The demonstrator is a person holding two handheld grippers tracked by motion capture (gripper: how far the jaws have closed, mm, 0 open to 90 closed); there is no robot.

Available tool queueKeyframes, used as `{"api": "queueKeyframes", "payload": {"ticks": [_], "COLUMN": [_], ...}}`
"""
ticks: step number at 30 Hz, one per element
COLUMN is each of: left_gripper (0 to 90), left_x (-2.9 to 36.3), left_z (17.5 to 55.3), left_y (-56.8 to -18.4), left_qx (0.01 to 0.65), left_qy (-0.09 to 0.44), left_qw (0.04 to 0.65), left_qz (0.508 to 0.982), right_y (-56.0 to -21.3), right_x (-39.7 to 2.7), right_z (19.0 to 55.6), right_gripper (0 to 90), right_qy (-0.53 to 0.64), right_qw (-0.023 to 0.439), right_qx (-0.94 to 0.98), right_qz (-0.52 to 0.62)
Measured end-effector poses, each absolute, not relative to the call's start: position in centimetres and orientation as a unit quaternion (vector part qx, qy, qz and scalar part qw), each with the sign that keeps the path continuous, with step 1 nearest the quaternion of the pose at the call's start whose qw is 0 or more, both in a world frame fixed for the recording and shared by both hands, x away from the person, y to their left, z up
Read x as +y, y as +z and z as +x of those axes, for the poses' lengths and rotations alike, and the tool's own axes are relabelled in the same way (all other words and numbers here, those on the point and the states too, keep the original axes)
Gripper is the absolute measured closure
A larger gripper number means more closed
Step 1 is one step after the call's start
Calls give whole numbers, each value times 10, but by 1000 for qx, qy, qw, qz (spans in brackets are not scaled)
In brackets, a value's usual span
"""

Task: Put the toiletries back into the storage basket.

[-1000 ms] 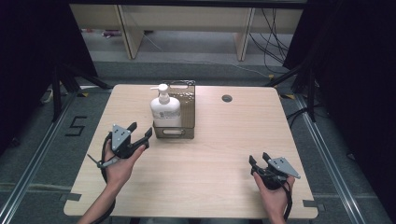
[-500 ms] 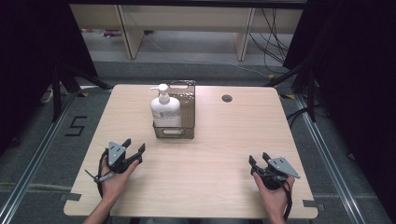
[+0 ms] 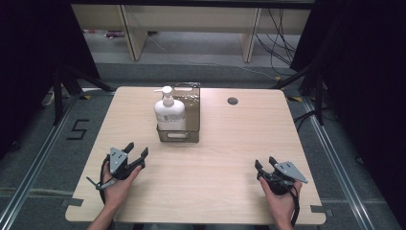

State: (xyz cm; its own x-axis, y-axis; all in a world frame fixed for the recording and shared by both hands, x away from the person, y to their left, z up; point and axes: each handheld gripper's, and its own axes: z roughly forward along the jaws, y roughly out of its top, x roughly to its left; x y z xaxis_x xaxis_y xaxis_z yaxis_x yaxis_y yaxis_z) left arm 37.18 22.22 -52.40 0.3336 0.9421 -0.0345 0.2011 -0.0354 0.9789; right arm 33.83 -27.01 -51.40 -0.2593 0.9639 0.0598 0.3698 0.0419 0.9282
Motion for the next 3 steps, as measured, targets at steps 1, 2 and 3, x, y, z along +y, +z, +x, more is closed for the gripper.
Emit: {"api": "queueKeyframes", "payload": {"ticks": [1, 2, 3], "left_gripper": [379, 379, 379], "left_x": [222, 222, 222], "left_z": [372, 372, 372], "left_y": [-524, -524, -524], "left_qx": [456, 456, 456], "left_qy": [353, 353, 353], "left_qw": [524, 524, 524], "left_qz": [626, 627, 627], "right_y": [-514, -514, -514], "right_x": [-270, -269, -269], "right_z": [338, 338, 338], "right_gripper": [417, 416, 416], "right_qy": [459, 463, 463], "right_qw": [324, 319, 319], "right_qx": [645, 640, 640], "right_qz": [518, 524, 524]}}
